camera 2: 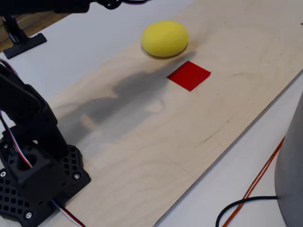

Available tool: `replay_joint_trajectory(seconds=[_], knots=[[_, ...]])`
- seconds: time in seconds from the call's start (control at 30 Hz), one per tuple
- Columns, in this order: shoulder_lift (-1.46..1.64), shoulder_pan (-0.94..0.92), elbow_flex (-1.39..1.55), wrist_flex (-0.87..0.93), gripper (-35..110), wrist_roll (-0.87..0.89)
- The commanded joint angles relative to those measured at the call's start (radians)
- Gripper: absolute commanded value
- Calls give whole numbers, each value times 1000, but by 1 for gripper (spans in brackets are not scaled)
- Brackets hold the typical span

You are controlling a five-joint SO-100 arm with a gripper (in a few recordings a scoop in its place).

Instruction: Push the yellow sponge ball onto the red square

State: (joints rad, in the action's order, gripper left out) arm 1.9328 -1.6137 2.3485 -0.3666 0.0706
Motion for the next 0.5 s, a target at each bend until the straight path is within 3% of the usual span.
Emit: replay_joint_trajectory(seconds=[0.0,0.47], knots=[[216,3,-87,489,20,86],[201,38,-118,568,21,97]])
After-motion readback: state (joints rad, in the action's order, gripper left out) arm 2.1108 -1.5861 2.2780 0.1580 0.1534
